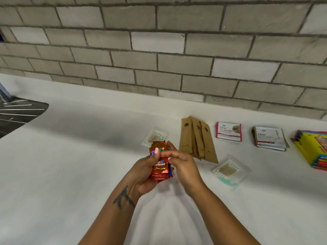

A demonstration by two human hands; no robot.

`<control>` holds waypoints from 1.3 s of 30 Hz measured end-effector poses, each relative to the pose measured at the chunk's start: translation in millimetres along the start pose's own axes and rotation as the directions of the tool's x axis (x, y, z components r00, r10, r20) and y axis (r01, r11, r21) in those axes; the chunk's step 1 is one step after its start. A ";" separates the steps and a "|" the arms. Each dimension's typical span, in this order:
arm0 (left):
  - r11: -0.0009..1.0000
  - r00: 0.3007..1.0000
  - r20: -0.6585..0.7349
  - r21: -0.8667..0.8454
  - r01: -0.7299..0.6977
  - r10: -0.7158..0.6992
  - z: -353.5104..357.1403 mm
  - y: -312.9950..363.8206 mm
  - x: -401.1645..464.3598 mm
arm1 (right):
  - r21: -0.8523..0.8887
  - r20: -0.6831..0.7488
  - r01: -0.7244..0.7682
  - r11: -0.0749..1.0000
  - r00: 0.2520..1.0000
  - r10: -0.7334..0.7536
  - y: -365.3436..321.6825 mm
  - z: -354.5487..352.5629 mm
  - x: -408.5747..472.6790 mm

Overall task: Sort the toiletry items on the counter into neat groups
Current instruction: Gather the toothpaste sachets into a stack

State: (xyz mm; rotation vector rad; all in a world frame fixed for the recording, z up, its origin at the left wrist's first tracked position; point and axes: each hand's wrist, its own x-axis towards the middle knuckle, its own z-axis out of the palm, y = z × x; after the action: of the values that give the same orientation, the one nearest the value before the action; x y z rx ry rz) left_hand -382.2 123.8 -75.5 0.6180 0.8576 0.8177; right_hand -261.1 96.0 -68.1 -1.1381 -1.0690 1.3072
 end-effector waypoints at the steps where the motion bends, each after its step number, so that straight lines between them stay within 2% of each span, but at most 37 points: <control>1: 1.000 1.000 0.008 0.003 0.002 -0.002 -3.7 10.9 7.4 | 0.046 -0.013 0.005 0.999 1.000 -0.004 -0.3 4.6 10.5; 4: 1.000 1.000 -0.016 0.024 0.002 -0.001 -15.1 45.9 35.4 | 0.181 -0.118 0.061 0.982 0.992 -0.040 2.5 19.4 45.3; 6: 0.997 0.997 -0.081 0.068 0.022 -0.016 -23.6 67.2 58.6 | 0.135 -0.222 0.092 0.987 0.973 -0.060 8.4 24.2 70.6; 8: 0.991 0.990 -0.137 0.126 0.052 -0.035 -29.8 85.0 82.1 | -0.042 -0.299 0.050 0.998 0.952 -0.060 15.1 25.2 94.0; 10: 0.982 0.984 -0.179 0.182 0.060 -0.027 -35.0 101.9 108.6 | -0.323 -0.328 -0.035 0.946 0.941 -0.078 21.2 24.8 114.1; 13: 0.956 0.973 -0.231 0.289 0.046 0.023 -40.2 122.9 152.7 | -0.696 -0.254 -0.132 0.706 0.965 -0.070 32.2 23.1 139.2; 15: 0.922 0.967 -0.251 0.382 0.067 0.033 -39.9 130.2 180.1 | -0.876 -0.118 -0.100 0.471 0.993 -0.009 44.4 22.1 155.2; 16: 0.901 0.967 -0.253 0.425 0.081 0.032 -38.6 132.1 192.4 | -0.929 -0.064 -0.070 0.362 0.998 0.028 49.3 22.5 161.1; 18: 0.865 0.971 -0.239 0.492 0.102 0.021 -33.4 132.3 215.0 | -0.969 -0.033 -0.050 0.243 0.997 0.072 55.9 23.1 168.5; 23: 0.726 0.969 -0.247 0.672 0.147 0.033 -21.8 122.2 263.7 | -0.972 0.004 -0.012 0.233 0.998 0.069 57.6 16.9 165.4; 27: 0.675 0.970 -0.240 0.720 0.163 0.022 -12.5 106.1 280.3 | -0.974 0.000 -0.025 0.226 0.994 0.111 46.0 13.8 152.4; 29: 0.580 0.943 -0.320 0.787 0.211 0.091 -11.5 97.2 285.2 | -0.976 -0.010 -0.035 0.216 0.993 0.117 41.3 14.0 147.2; 31: 0.410 0.903 -0.376 0.872 0.269 0.207 -13.1 90.4 285.9 | -0.977 -0.014 -0.040 0.211 0.992 0.126 39.7 15.0 143.7; 33: 0.241 0.889 -0.352 0.927 0.288 0.294 -14.6 84.6 280.8 | -0.976 -0.011 -0.038 0.215 0.992 0.127 40.1 15.7 141.4; 34: 0.191 0.888 -0.329 0.941 0.280 0.320 -16.3 81.7 279.1 | -0.974 -0.008 -0.036 0.224 0.992 0.123 40.3 15.7 140.8; 37: 0.118 0.896 -0.294 0.956 0.270 0.333 -18.2 79.5 277.2 | -0.968 -0.007 -0.036 0.248 0.993 0.115 40.7 13.9 140.2; 39: 0.113 0.902 -0.294 0.956 0.272 0.315 -18.3 81.4 276.8 | -0.963 -0.008 -0.034 0.267 0.995 0.098 43.0 13.6 140.3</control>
State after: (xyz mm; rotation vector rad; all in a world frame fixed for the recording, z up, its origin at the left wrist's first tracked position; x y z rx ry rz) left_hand -317.8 398.9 -136.5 1.7452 1.8933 0.2163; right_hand -280.5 234.2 -115.7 -2.0730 -2.0137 0.5898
